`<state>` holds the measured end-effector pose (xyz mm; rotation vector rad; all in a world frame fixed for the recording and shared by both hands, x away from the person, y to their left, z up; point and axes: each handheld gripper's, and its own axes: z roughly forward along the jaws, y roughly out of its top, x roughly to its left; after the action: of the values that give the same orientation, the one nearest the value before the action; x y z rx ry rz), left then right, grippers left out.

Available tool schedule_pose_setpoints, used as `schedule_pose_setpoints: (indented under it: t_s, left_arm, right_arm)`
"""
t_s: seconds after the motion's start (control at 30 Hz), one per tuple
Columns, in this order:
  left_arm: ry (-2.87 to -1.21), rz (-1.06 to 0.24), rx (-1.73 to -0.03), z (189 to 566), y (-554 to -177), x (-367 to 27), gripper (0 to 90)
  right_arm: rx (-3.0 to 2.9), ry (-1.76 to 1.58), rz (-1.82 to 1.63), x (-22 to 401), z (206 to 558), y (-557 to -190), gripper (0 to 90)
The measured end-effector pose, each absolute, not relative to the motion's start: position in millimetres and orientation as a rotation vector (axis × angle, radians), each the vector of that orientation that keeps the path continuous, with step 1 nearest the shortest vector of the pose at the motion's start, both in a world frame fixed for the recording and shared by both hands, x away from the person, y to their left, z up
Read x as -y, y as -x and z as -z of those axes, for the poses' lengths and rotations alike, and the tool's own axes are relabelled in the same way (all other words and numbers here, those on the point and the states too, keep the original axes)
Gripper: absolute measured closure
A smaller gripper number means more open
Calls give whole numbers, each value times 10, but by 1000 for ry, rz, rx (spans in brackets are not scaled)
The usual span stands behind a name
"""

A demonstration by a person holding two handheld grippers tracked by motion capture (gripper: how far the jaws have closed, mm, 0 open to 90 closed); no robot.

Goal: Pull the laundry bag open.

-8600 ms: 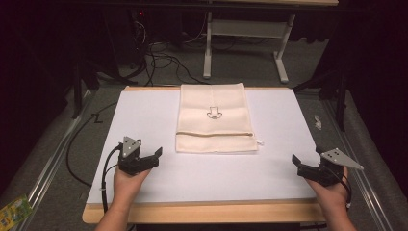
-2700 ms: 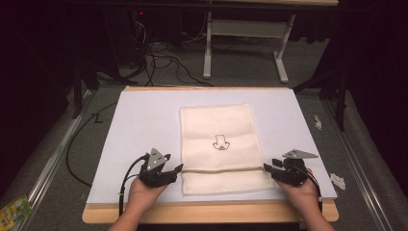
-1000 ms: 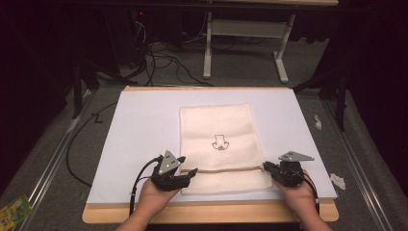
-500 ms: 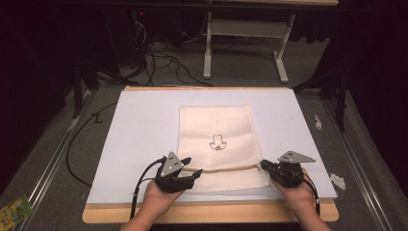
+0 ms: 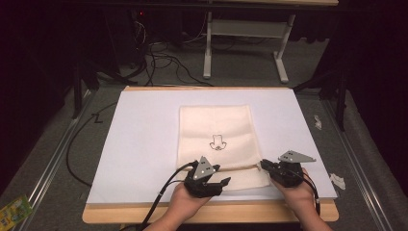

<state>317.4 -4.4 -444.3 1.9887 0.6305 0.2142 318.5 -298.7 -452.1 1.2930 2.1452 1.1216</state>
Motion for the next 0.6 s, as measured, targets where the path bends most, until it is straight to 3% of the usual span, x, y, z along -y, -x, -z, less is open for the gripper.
schedule_pose_setpoints:
  t_s: [0.27,0.6]
  left_arm:
    - [-1960,-214,-628,4489,-3248,488,507]
    - [-2020,-245,-651,4609,-3307,961,508]
  right_arm:
    - [-2146,-1301,-1134,2997,4518,-3184,852]
    - [-2143,-1307,-1141,2998,4517,-3186,851]
